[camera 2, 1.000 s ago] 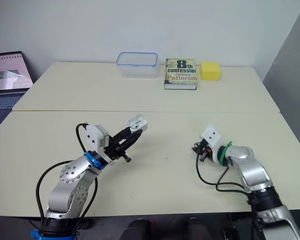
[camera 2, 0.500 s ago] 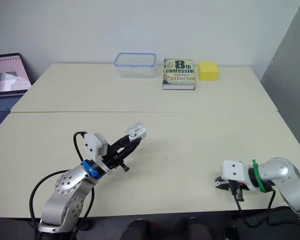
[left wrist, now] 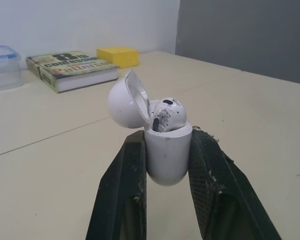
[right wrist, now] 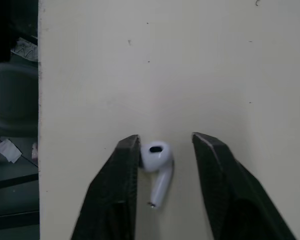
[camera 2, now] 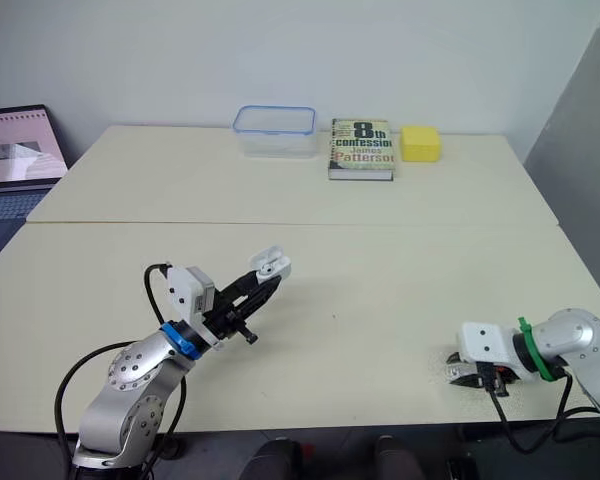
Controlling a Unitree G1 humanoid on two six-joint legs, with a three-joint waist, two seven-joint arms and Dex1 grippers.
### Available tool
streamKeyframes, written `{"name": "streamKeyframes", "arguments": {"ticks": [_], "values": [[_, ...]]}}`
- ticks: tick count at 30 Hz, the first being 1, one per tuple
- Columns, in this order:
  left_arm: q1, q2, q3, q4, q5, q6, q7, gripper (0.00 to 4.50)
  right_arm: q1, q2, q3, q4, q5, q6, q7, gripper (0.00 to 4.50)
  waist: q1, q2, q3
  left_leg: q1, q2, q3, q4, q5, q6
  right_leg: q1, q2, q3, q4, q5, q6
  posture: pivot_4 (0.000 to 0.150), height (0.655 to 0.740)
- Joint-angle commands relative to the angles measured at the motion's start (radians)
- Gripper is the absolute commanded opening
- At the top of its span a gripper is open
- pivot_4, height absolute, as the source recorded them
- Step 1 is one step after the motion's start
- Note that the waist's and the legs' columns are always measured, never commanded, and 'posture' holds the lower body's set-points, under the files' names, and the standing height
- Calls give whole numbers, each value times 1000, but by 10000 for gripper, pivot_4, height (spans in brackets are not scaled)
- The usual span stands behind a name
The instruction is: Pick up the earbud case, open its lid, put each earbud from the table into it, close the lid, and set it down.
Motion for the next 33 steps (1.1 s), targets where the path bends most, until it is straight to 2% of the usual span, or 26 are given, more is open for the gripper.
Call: {"name": "streamKeyframes", "arguments": {"ticks": [1, 8, 11, 13, 17, 21, 26, 33], "values": [[-15, 4, 2, -30, -13, -5, -3, 7658, 12, 8, -9, 19, -21, -50, -7, 24573, 0, 0, 0, 0, 0, 0, 0, 0, 0, 0, 0, 0, 0, 0, 0, 1500, 7400], [-27, -7, -11, -8, -9, -12, -8, 7658, 66, -31, -145, -134, 75, 29, -18, 24573, 1, 1, 0, 0, 0, 0, 0, 0, 0, -1, 0, 0, 1, 0, 0, 1500, 7400], [-22, -10, -14, -2, -7, -18, -8, 7658, 115, -75, -197, -258, 100, 165, -27, 24573, 2, 1, 0, 0, 0, 0, 0, 0, 0, -1, 0, 0, 1, 0, 0, 1500, 7400], [-16, -13, -16, -2, -7, -21, -7, 7658, 132, -123, -190, -351, 30, 299, -76, 24573, 3, 1, 0, -1, 0, 0, 0, 0, 0, -1, 0, 0, 1, 0, 0, 1500, 7400], [-11, -21, -24, -4, -4, -21, -4, 7658, 113, -177, -127, -469, -11, 533, -117, 24573, 3, 1, 0, 0, 0, 0, 0, 0, 0, -1, 0, 0, 1, 0, 0, 1500, 7400], [-10, -27, -31, -5, 0, -20, 0, 7658, 44, -153, -23, -506, -35, 663, -148, 24573, 1, 1, 0, -1, 0, 0, 0, 0, 0, -1, 0, 0, 1, -3, -5, 1500, 7400], [-2, -27, -31, -3, 0, -25, 1, 7658, -32, -126, 92, -482, -77, 709, -167, 24573, 1, 1, 0, -1, 0, 0, 0, 0, 0, -2, 0, 0, 0, -1, -2, 1500, 7400], [8, -27, -31, -7, 2, -31, 6, 7658, -94, -101, 169, -439, -98, 720, -164, 24573, 0, 1, 0, -1, 0, 0, 0, 0, 0, -2, 0, 0, 0, -1, -1, 1500, 7400]]}}
